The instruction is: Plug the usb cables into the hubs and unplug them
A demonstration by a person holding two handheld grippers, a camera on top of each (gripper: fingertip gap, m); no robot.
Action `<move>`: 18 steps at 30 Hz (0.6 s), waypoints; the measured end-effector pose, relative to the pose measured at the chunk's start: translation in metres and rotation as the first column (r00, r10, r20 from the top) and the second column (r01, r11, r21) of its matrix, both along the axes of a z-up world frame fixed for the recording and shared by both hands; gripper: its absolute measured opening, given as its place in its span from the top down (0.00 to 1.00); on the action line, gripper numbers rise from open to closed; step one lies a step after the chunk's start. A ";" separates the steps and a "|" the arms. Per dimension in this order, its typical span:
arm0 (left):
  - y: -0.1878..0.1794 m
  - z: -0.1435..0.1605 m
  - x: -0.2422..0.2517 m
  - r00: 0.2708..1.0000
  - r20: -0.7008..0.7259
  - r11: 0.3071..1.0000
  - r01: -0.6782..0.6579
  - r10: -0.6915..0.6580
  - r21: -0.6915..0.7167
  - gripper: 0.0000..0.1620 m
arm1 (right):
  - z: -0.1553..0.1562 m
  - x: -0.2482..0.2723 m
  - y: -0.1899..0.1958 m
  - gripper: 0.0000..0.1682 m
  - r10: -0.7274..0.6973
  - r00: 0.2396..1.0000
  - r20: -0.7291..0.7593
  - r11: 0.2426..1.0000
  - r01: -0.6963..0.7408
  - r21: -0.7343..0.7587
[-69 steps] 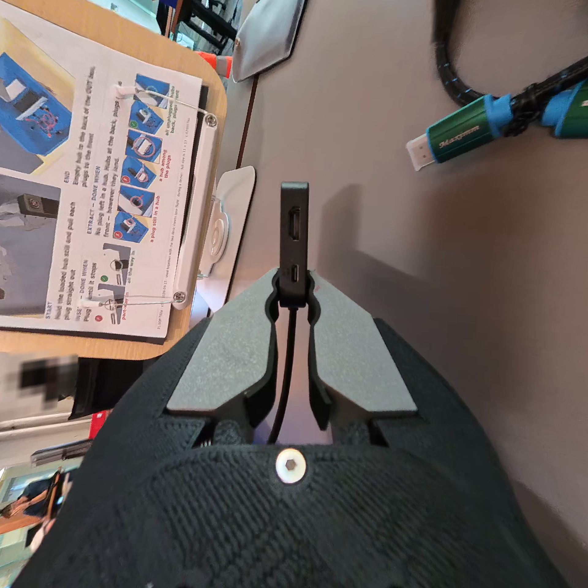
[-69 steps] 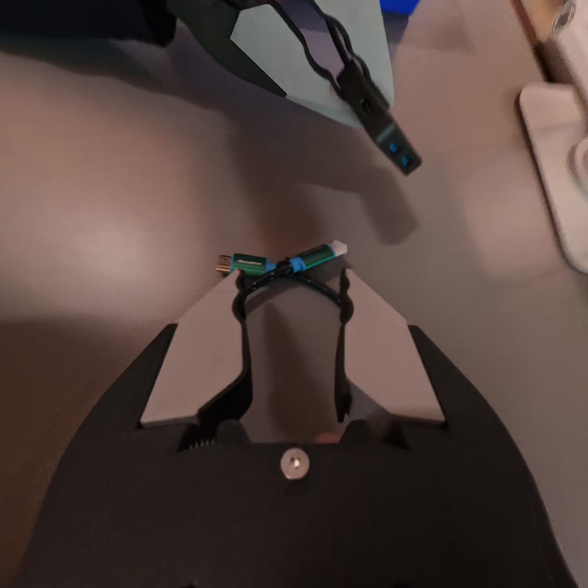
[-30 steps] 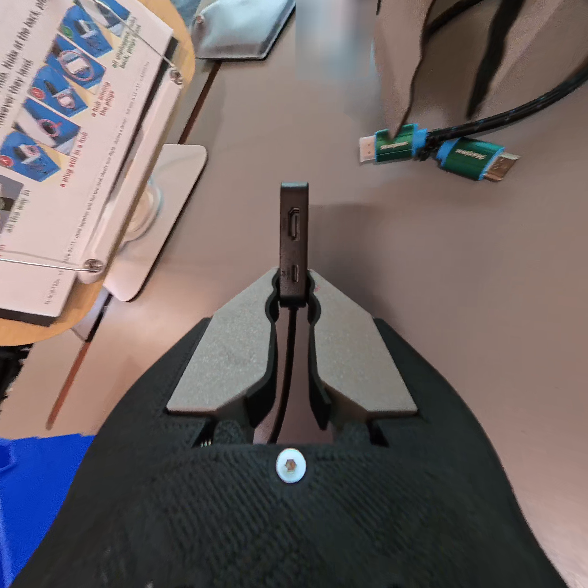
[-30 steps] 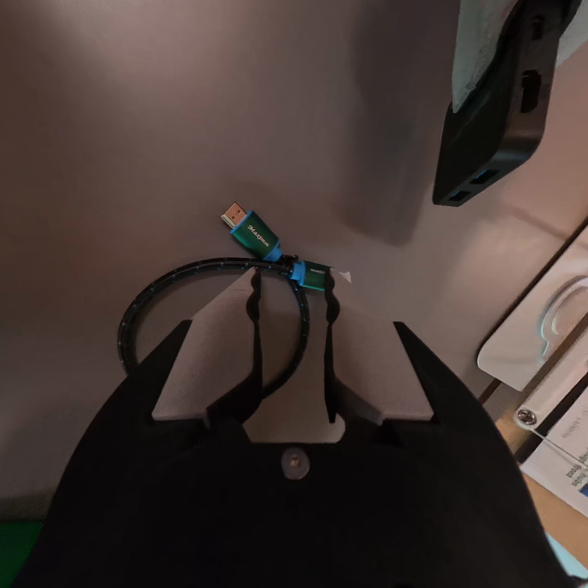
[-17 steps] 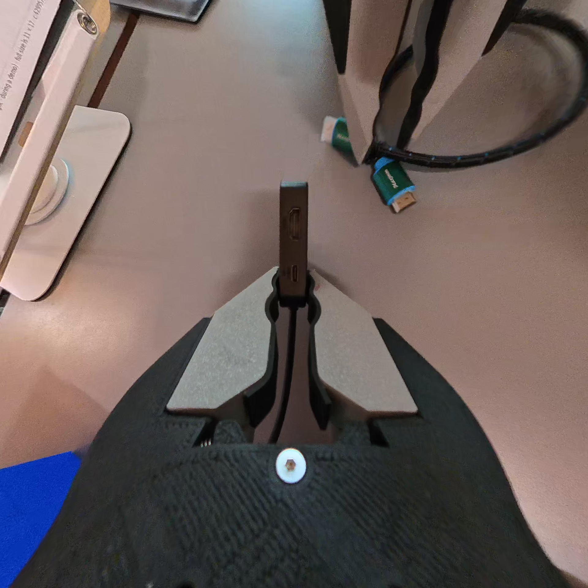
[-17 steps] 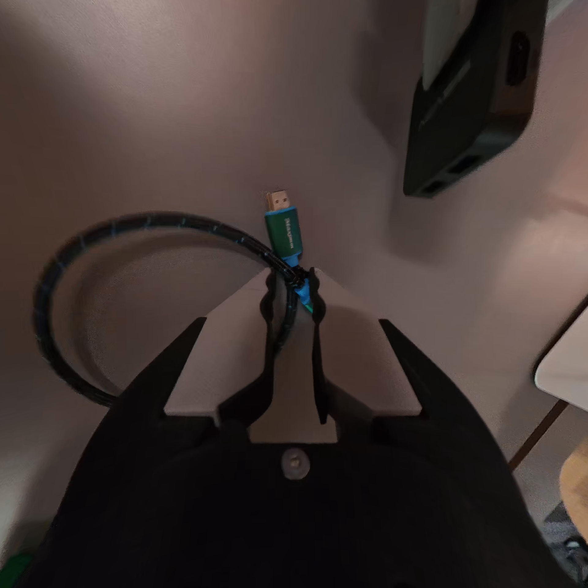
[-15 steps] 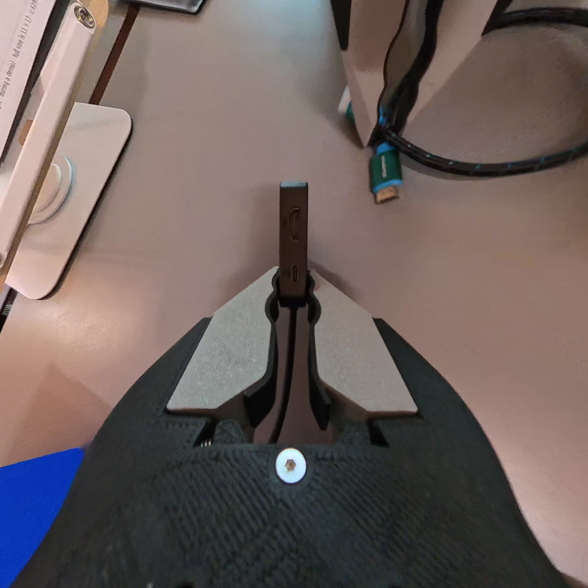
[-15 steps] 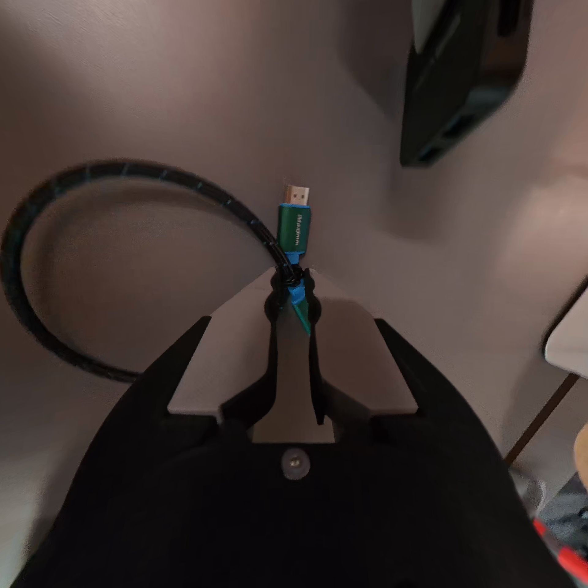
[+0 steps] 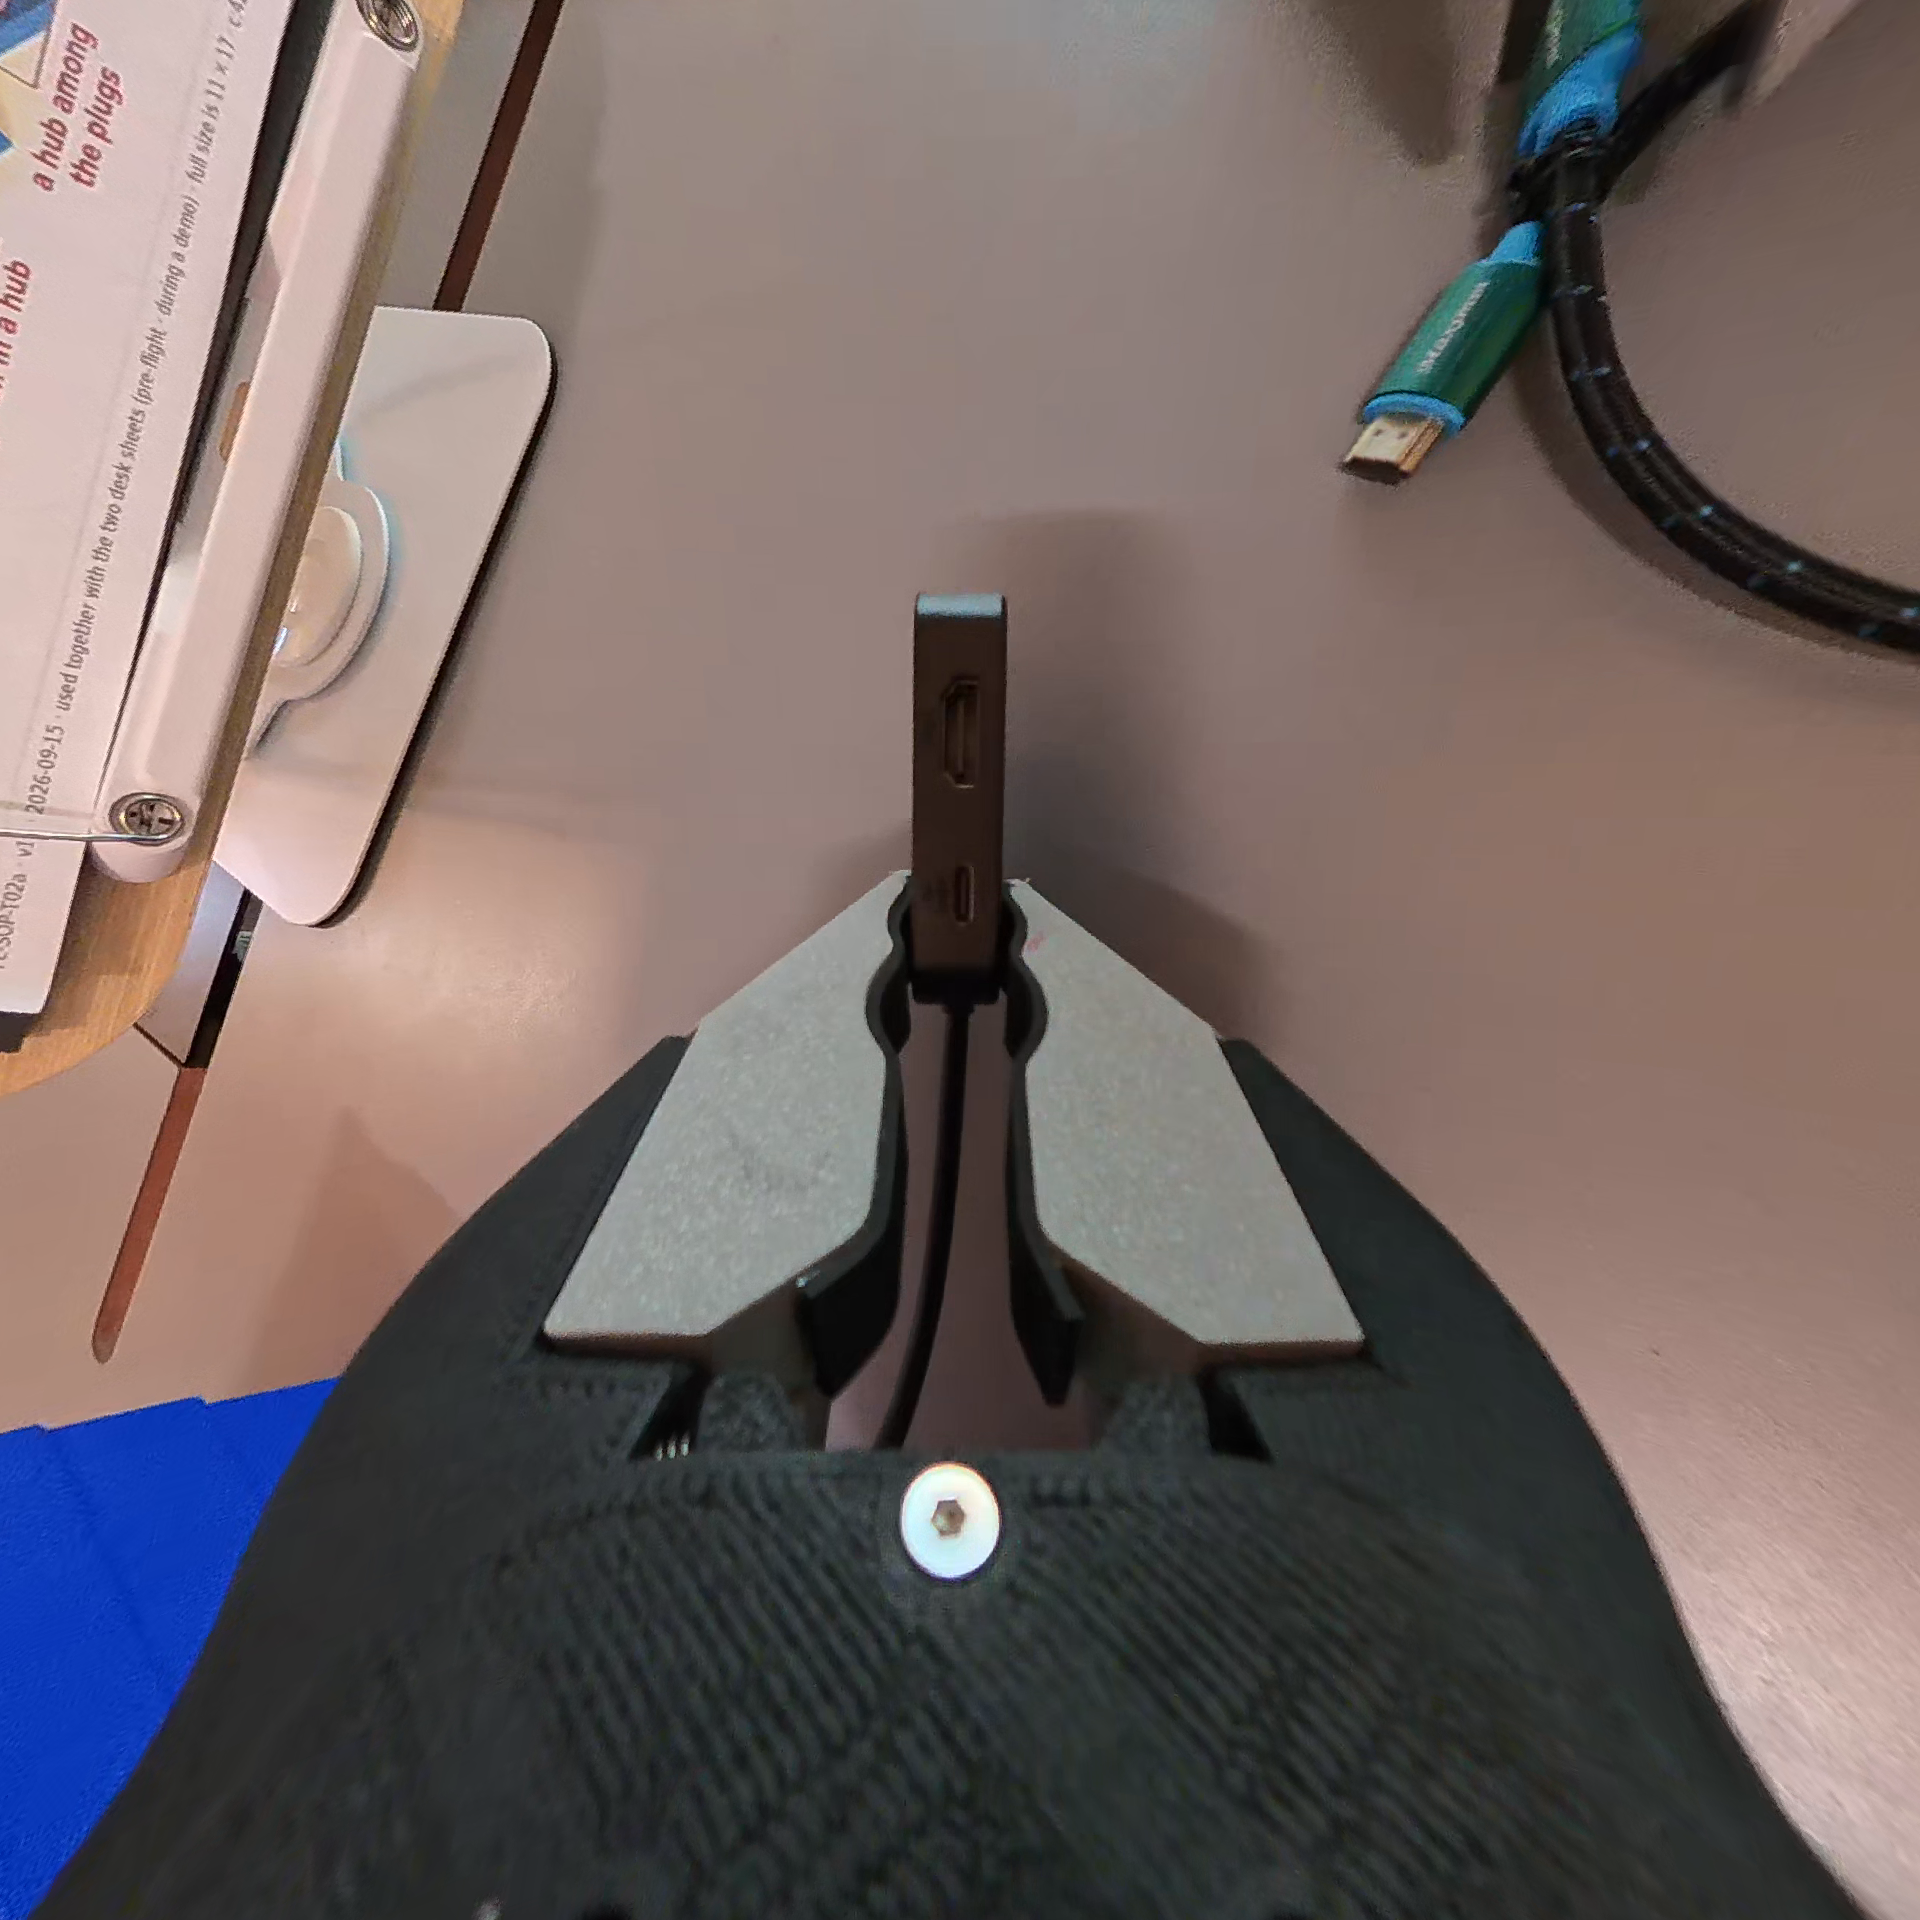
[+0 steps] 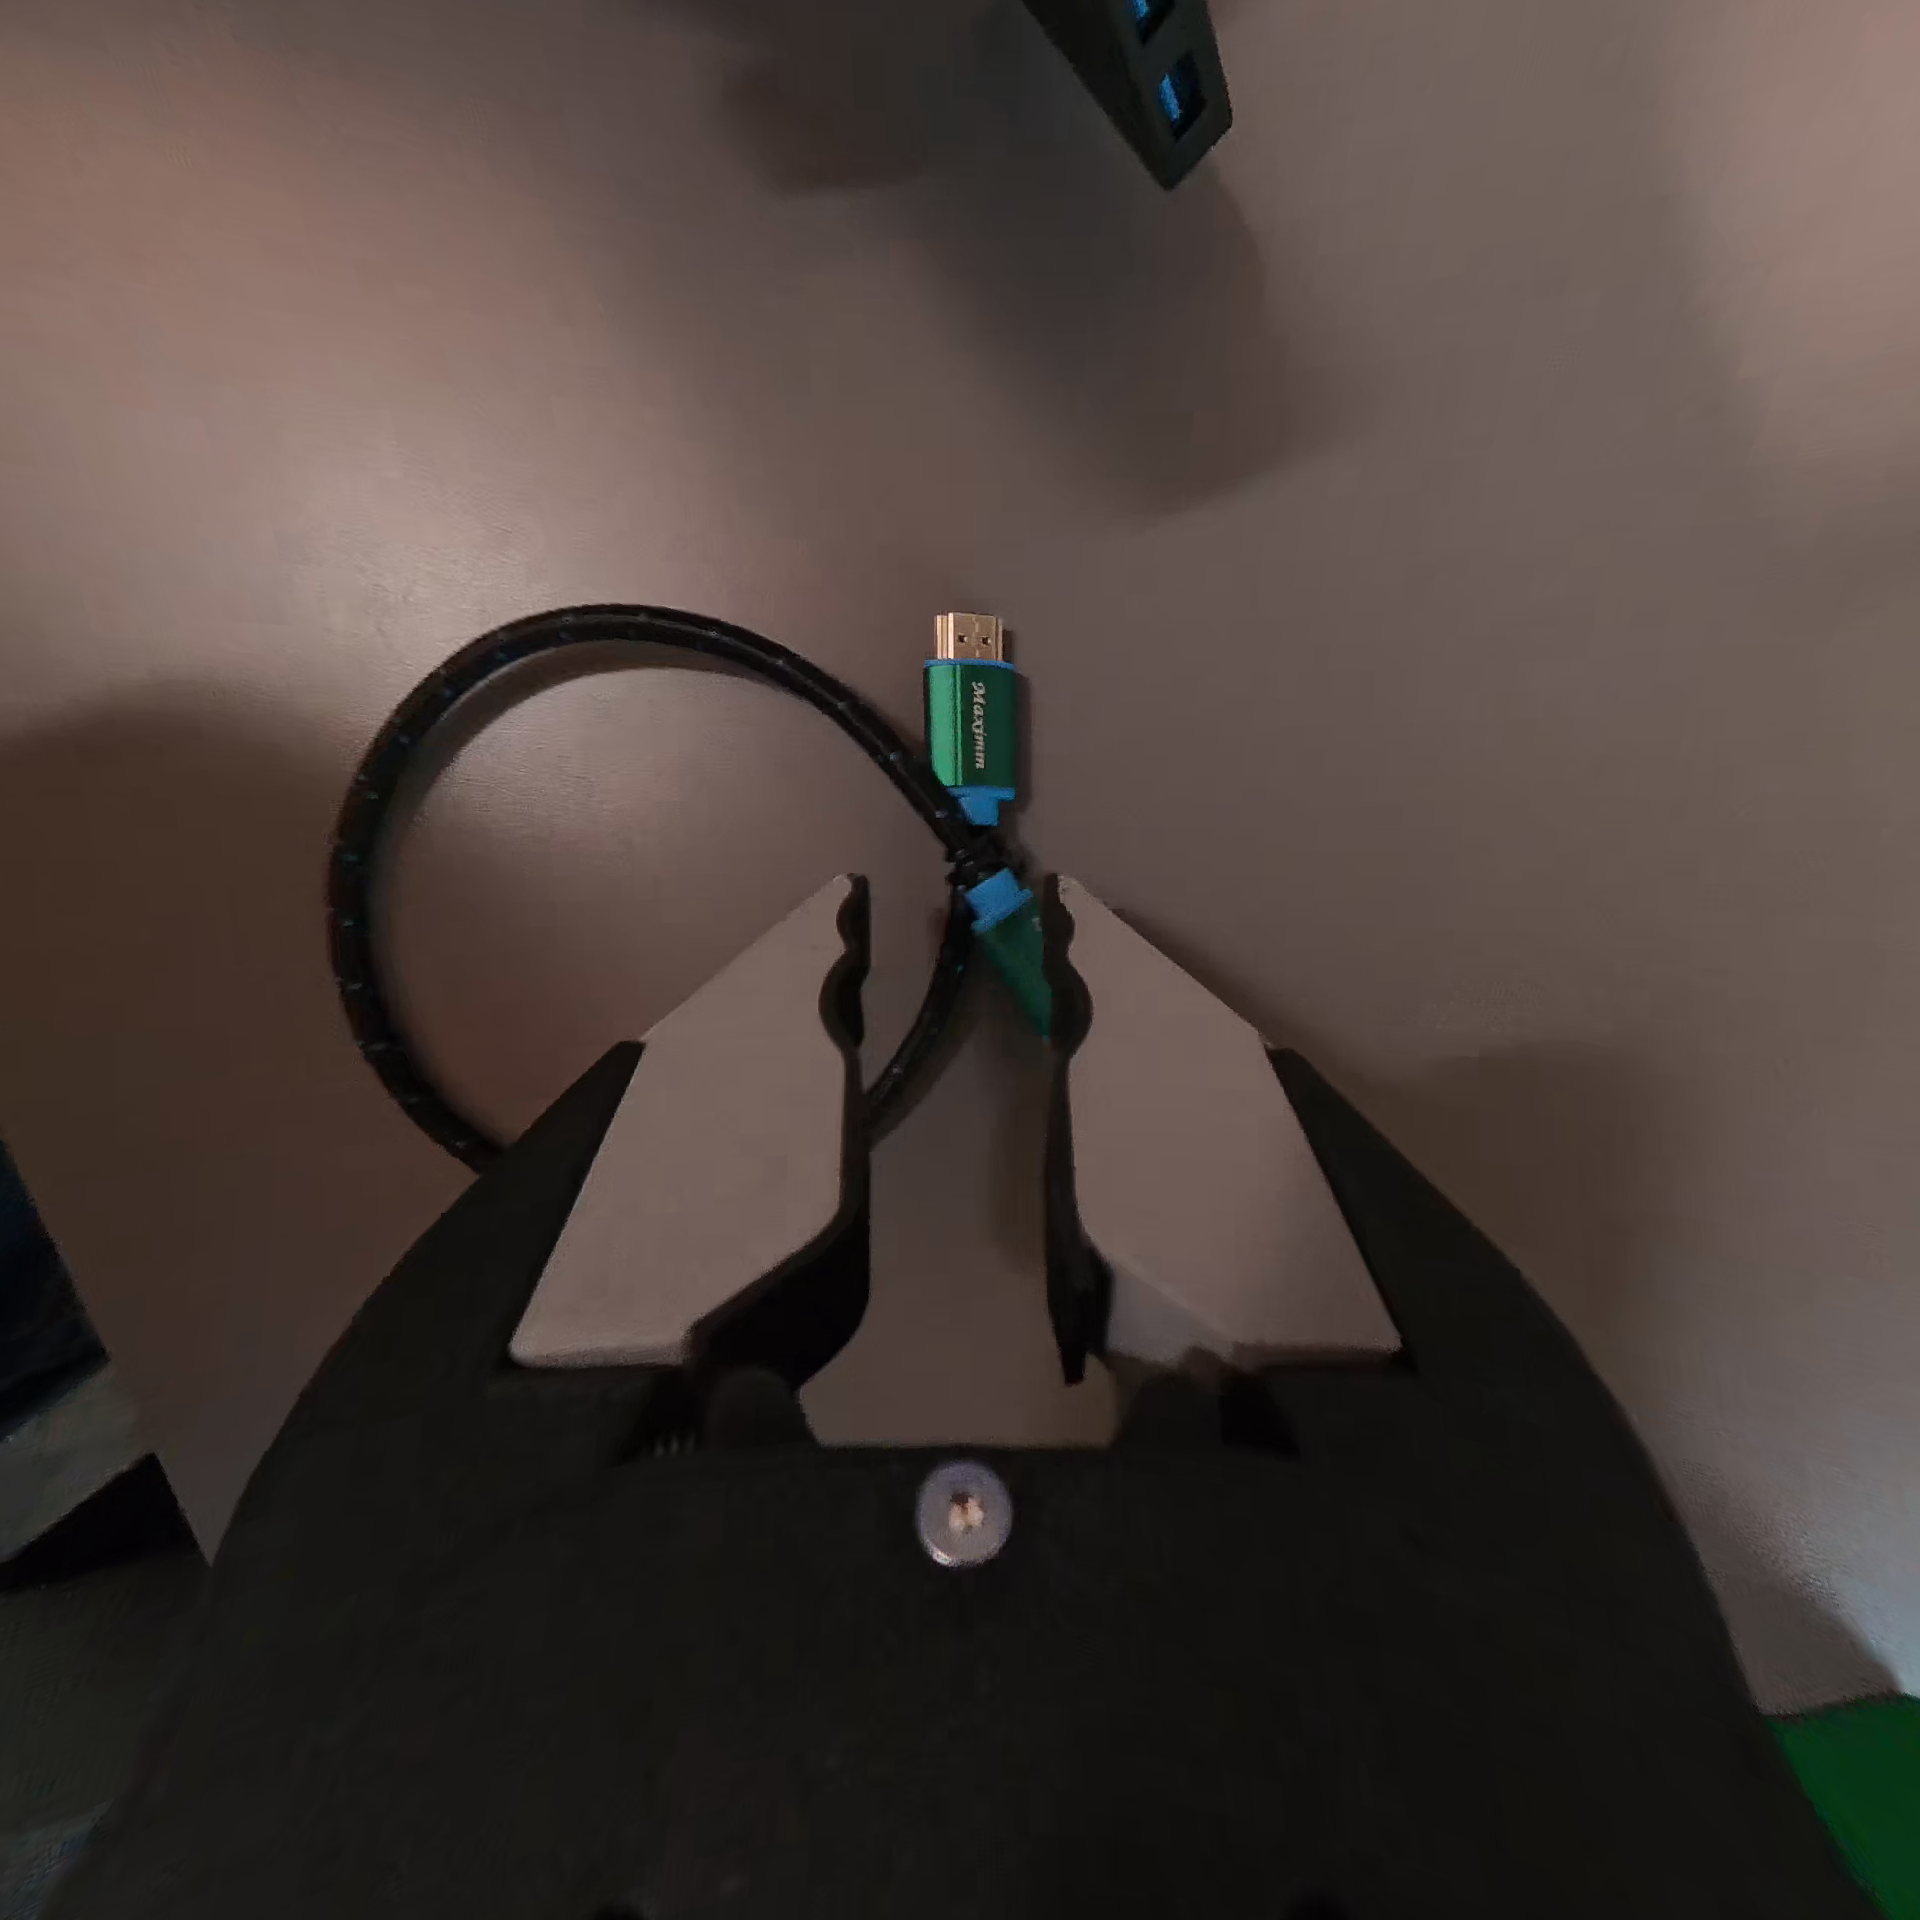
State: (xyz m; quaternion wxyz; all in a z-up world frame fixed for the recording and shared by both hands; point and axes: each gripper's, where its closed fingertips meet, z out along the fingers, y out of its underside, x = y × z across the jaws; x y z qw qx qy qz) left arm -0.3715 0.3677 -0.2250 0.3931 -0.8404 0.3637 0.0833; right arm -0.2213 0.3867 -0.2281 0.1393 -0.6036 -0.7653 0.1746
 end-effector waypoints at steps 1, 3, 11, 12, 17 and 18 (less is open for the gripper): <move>0.000 0.000 -0.001 1.000 -0.008 1.000 -0.002 0.002 0.003 0.93 | 0.002 0.001 -0.002 0.81 -0.014 0.999 -0.037 1.000 0.013 -0.016; 0.002 -0.001 -0.004 0.999 -0.050 1.000 -0.013 0.014 0.014 0.93 | 0.006 0.002 -0.005 0.74 -0.060 0.992 -0.110 0.997 0.055 -0.046; 0.002 0.003 0.014 0.988 -0.131 0.992 0.096 -0.085 0.081 0.93 | -0.016 -0.007 0.002 0.88 -0.049 0.986 -0.157 0.993 0.064 0.098; 0.004 0.005 0.012 0.985 -0.151 0.990 0.095 -0.079 0.103 0.93 | -0.016 -0.010 0.002 0.91 -0.057 0.983 -0.172 0.993 0.073 0.090; 0.021 0.021 0.000 0.943 -0.334 0.951 0.092 0.012 0.294 0.93 | -0.013 -0.015 0.007 0.94 -0.141 0.961 -0.239 0.981 0.169 0.099; 0.025 0.027 -0.002 0.923 -0.383 0.934 0.103 0.038 0.342 0.93 | -0.008 -0.015 0.009 0.94 -0.169 0.949 -0.265 0.973 0.204 0.109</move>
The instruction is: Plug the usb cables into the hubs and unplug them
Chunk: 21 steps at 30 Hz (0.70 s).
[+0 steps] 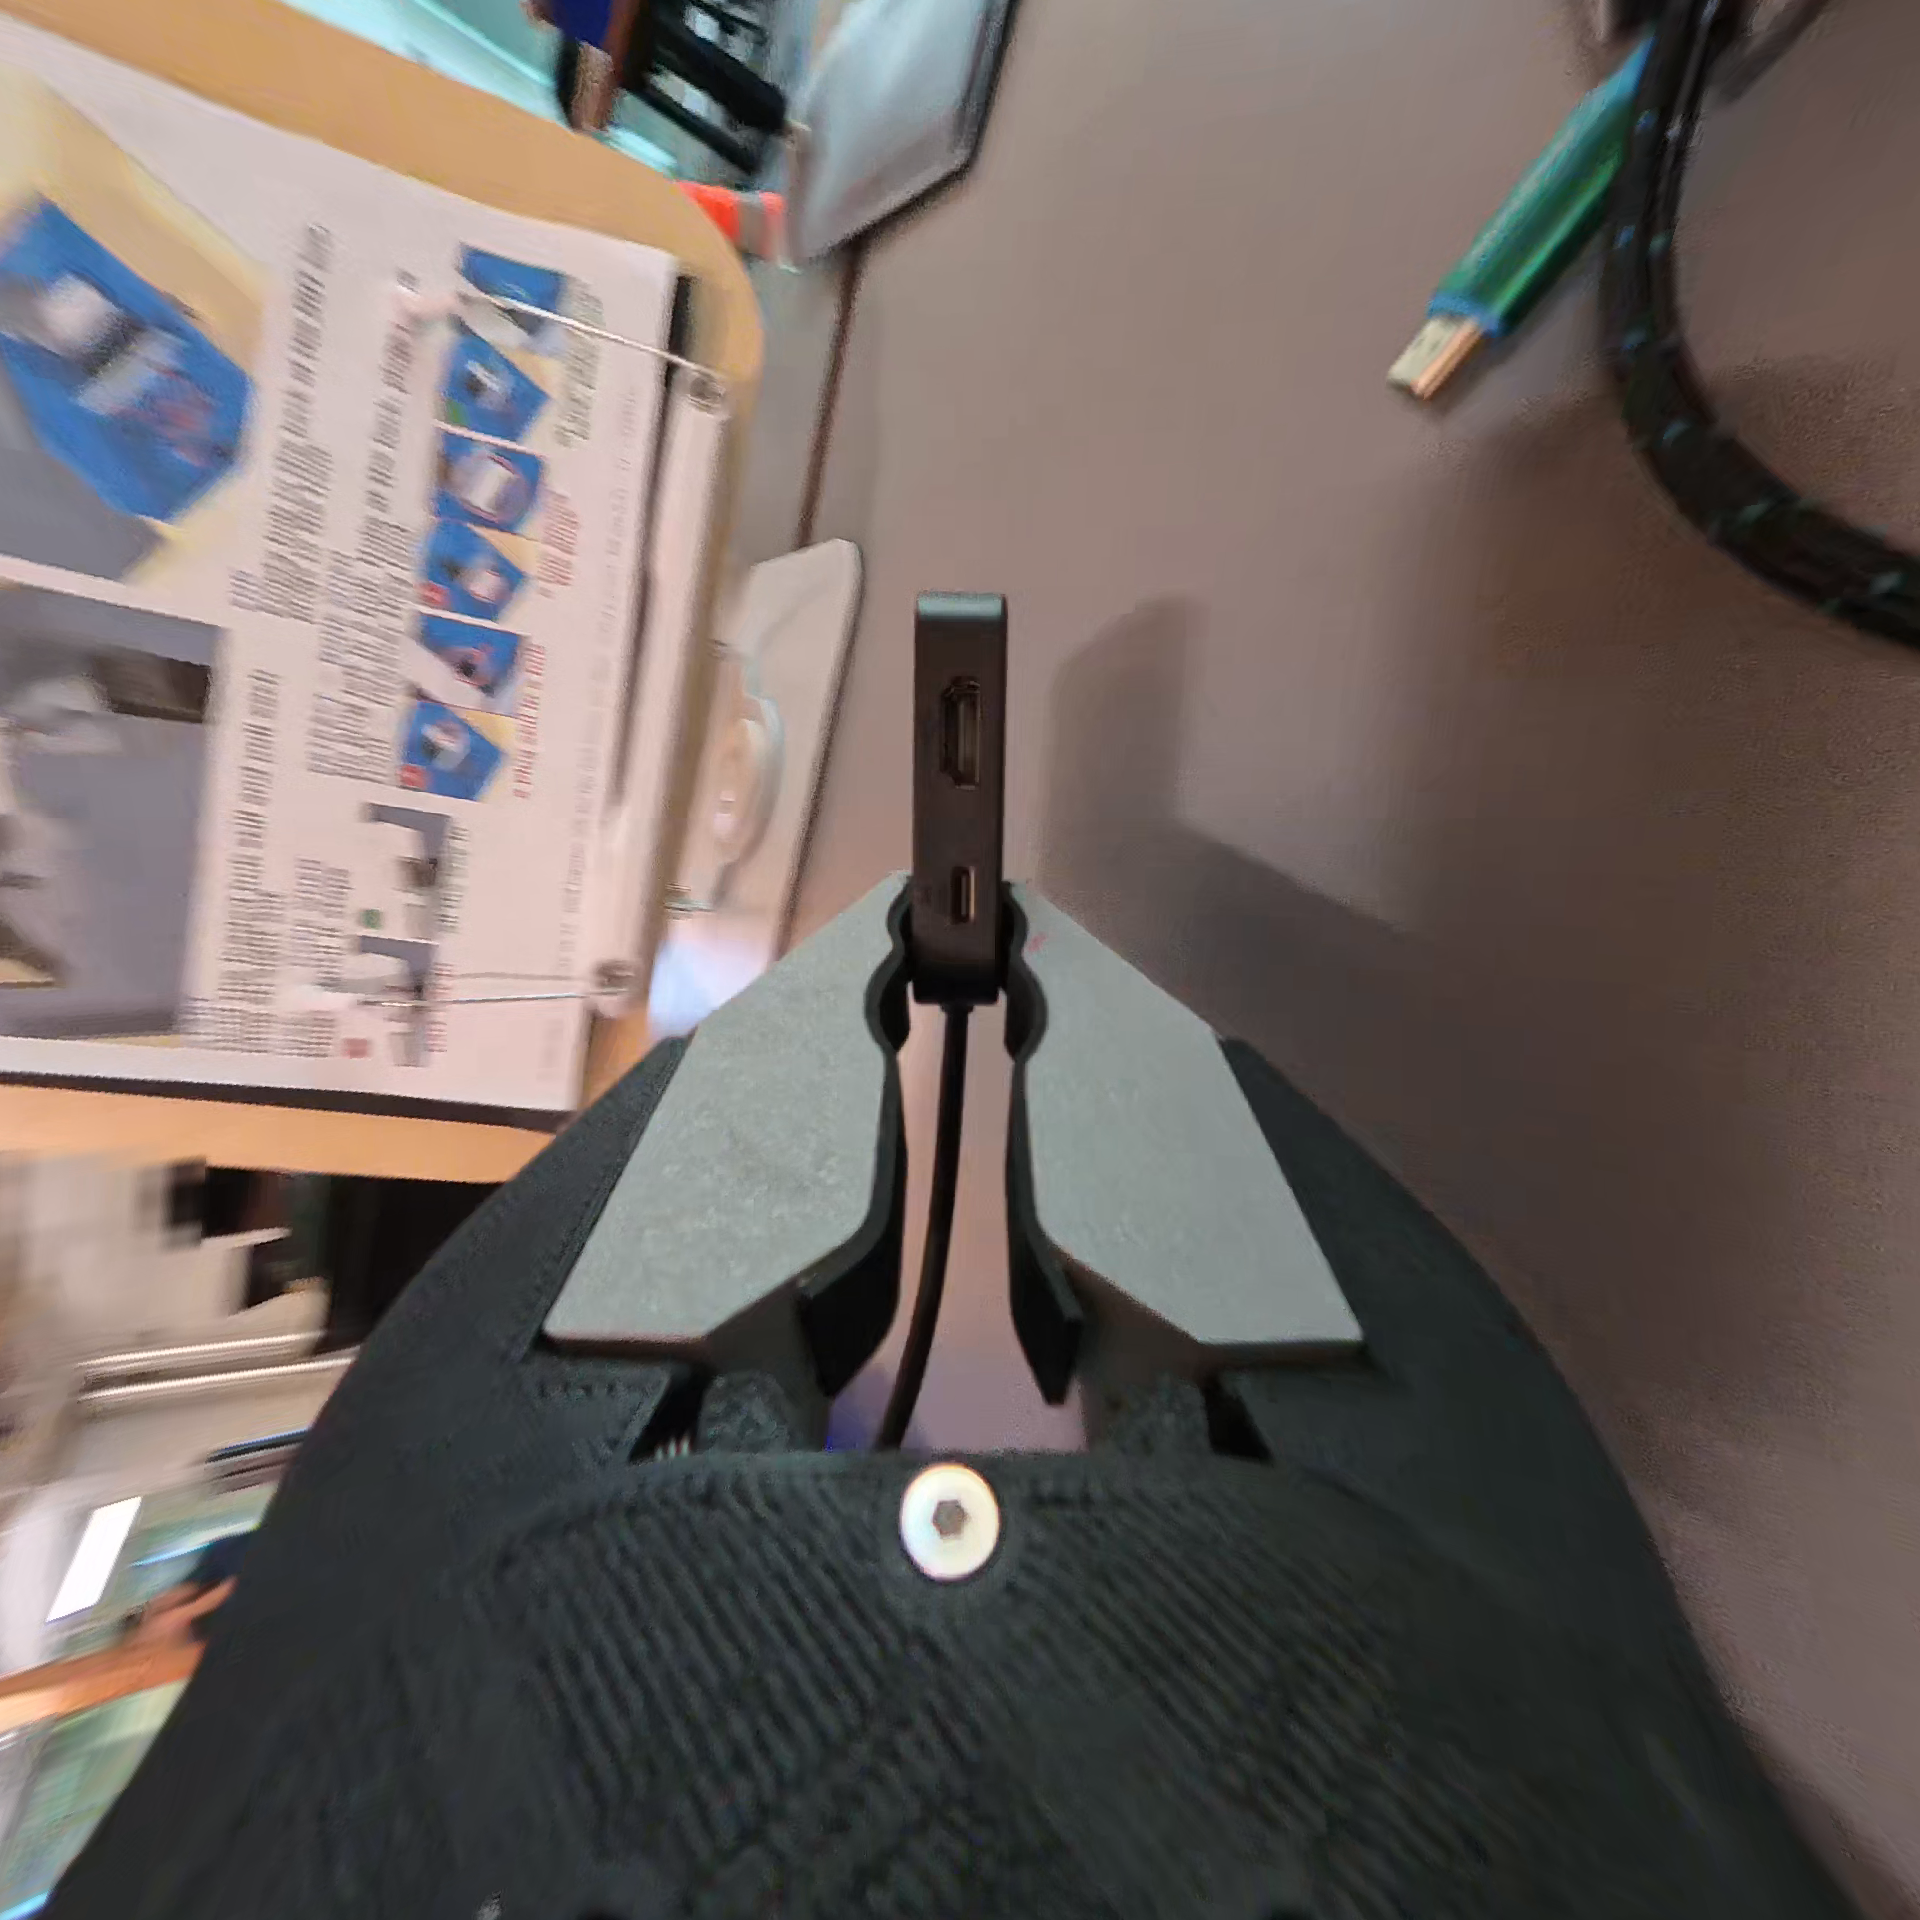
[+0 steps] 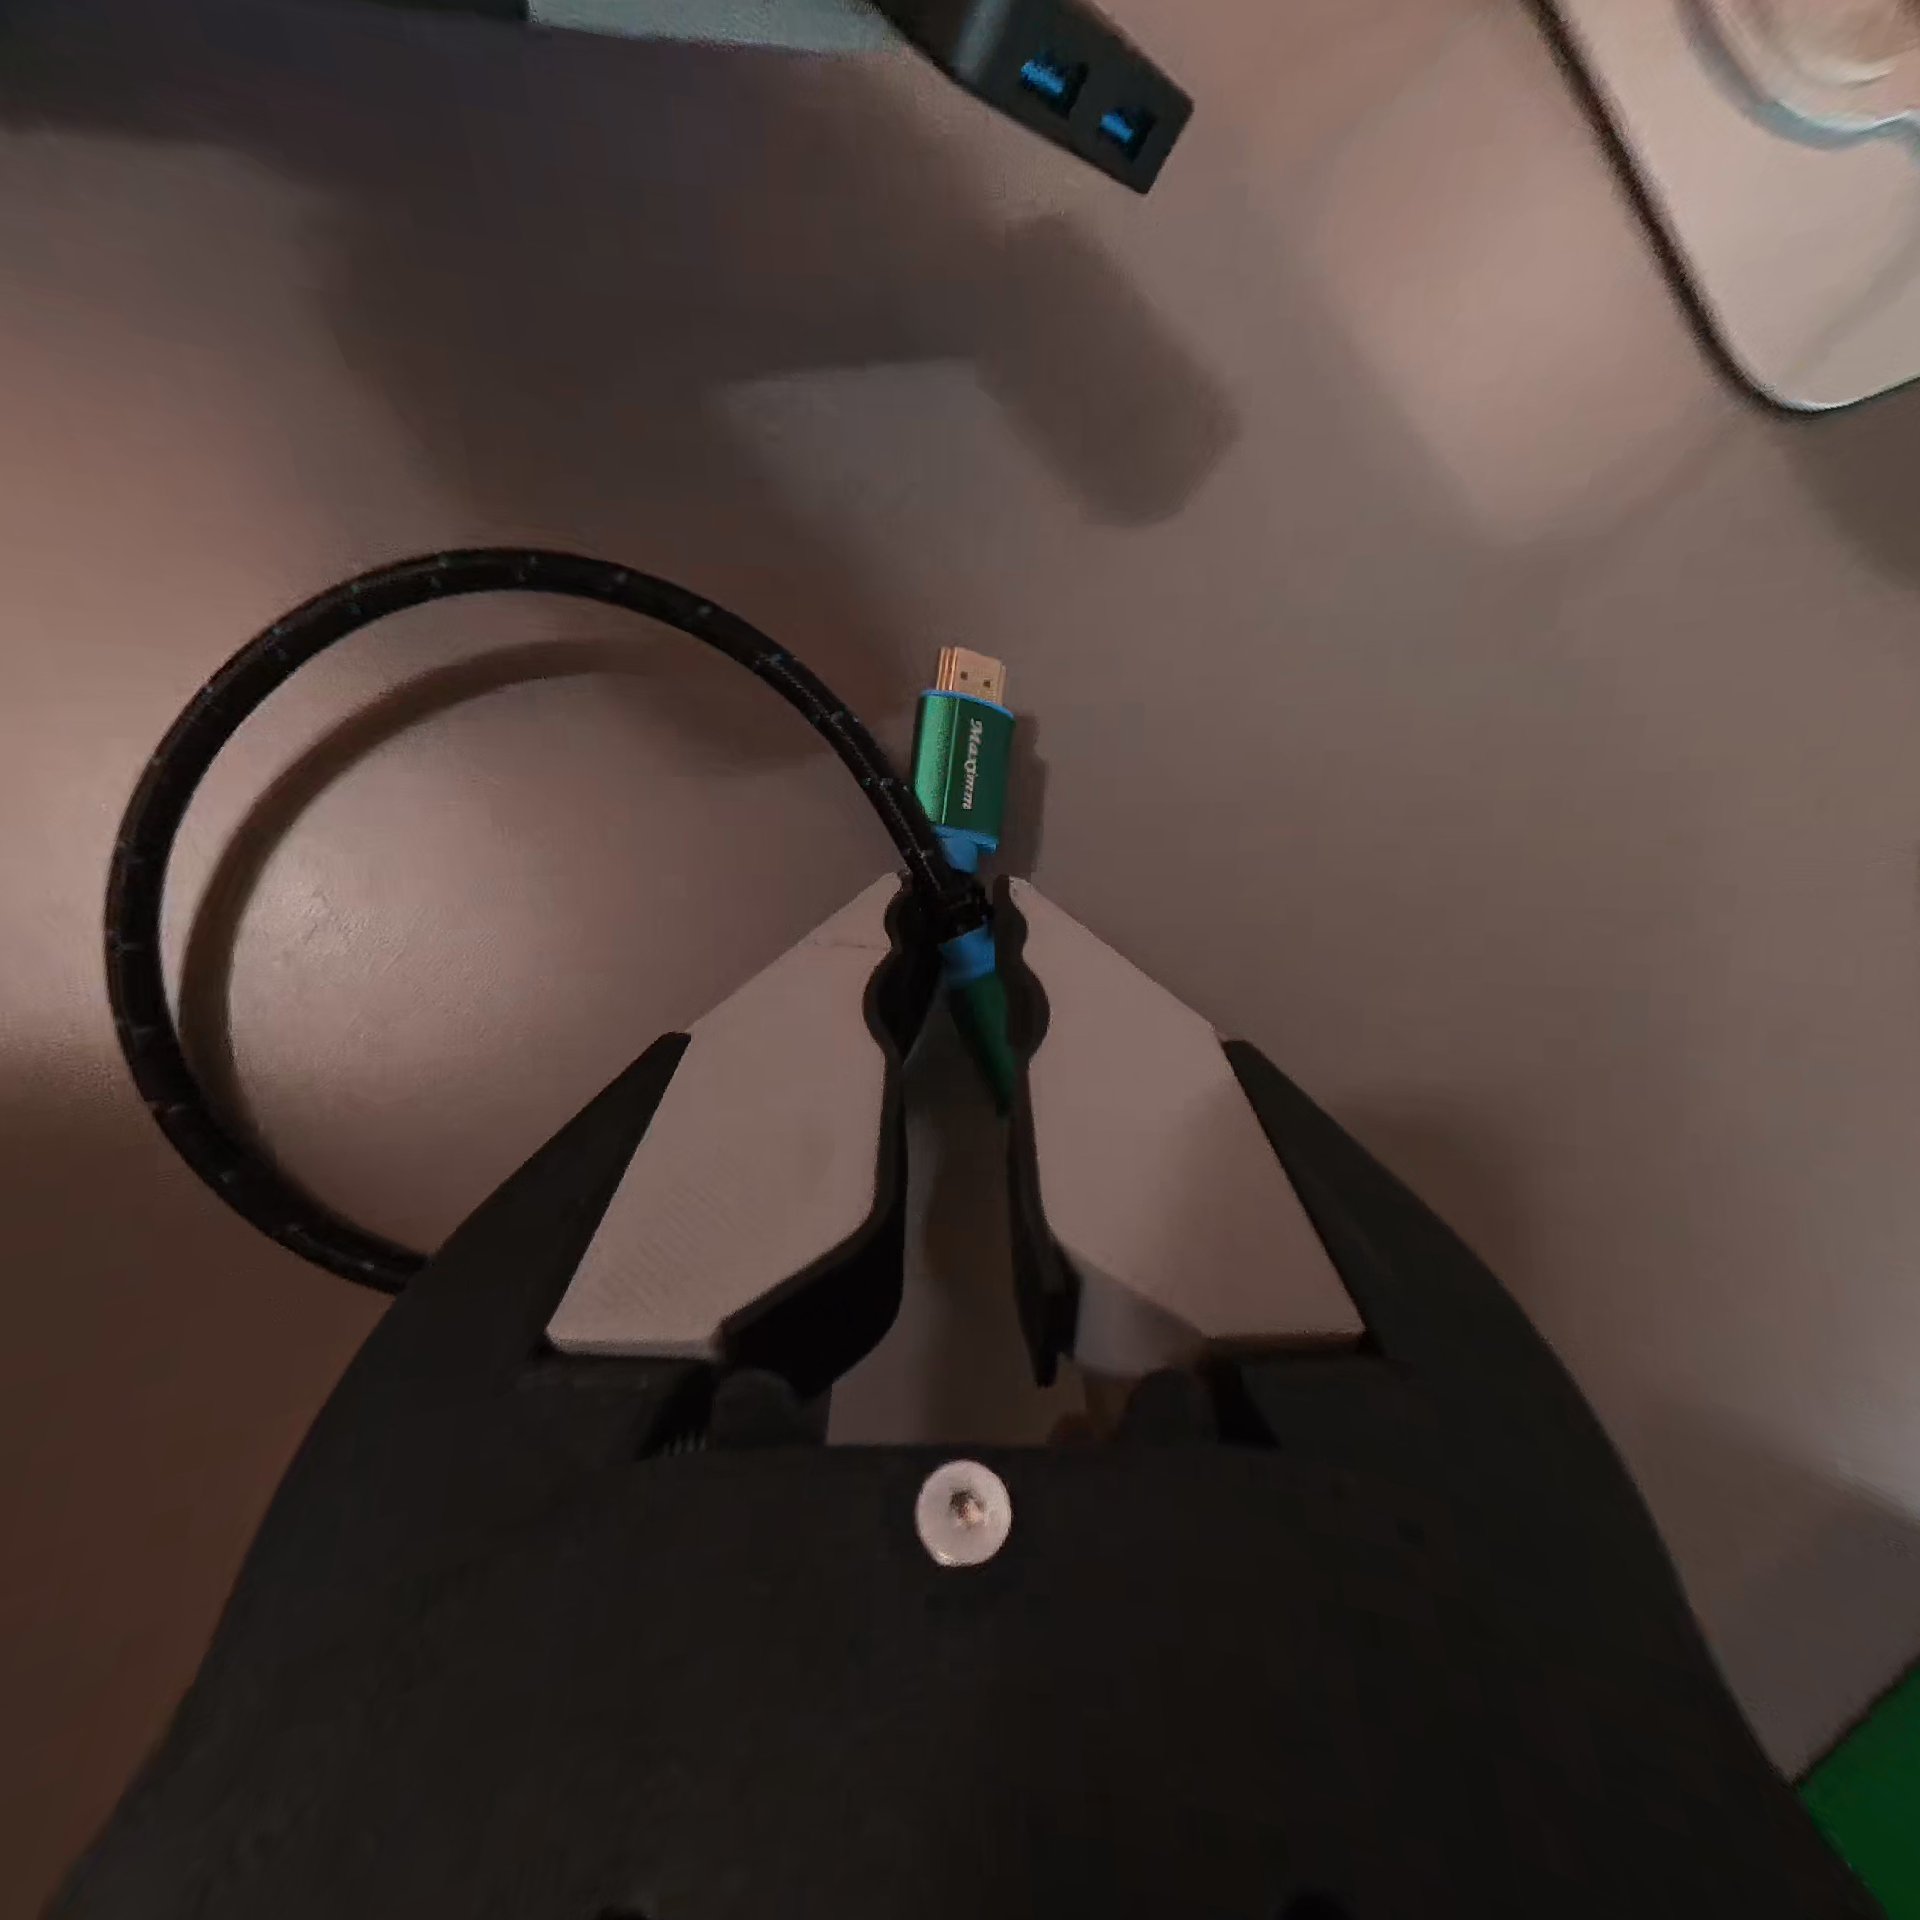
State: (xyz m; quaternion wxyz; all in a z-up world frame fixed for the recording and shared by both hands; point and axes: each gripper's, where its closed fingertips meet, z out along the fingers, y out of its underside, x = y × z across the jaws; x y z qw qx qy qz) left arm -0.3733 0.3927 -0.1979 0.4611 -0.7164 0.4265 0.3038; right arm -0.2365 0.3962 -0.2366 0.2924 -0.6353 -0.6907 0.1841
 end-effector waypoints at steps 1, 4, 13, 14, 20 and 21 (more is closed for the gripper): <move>0.003 0.008 -0.001 0.998 -0.064 0.998 -0.004 0.008 0.066 0.93 | 0.007 -0.001 0.002 0.94 -0.030 0.999 -0.038 0.999 0.031 0.015; 0.010 0.031 0.001 0.978 -0.207 0.972 0.012 0.038 0.233 0.93 | 0.028 -0.005 -0.002 0.94 -0.064 0.986 -0.151 0.995 0.074 0.061; 0.013 0.035 0.018 0.975 -0.223 0.954 0.075 -0.009 0.291 0.93 | 0.037 -0.016 -0.007 0.94 0.010 0.974 -0.228 0.990 0.022 0.138; 0.013 0.033 0.015 0.982 -0.188 0.959 0.060 -0.008 0.277 0.93 | 0.033 -0.016 -0.007 0.94 0.002 0.975 -0.223 0.994 0.023 0.109; 0.016 0.023 0.005 0.991 -0.132 0.975 0.017 0.013 0.220 0.93 | 0.034 -0.018 -0.003 0.94 -0.026 0.974 -0.225 0.996 0.045 0.081; 0.017 0.018 0.005 0.989 -0.144 0.980 0.017 0.013 0.200 0.93 | 0.035 -0.018 -0.001 0.94 -0.038 0.972 -0.232 0.996 0.056 0.070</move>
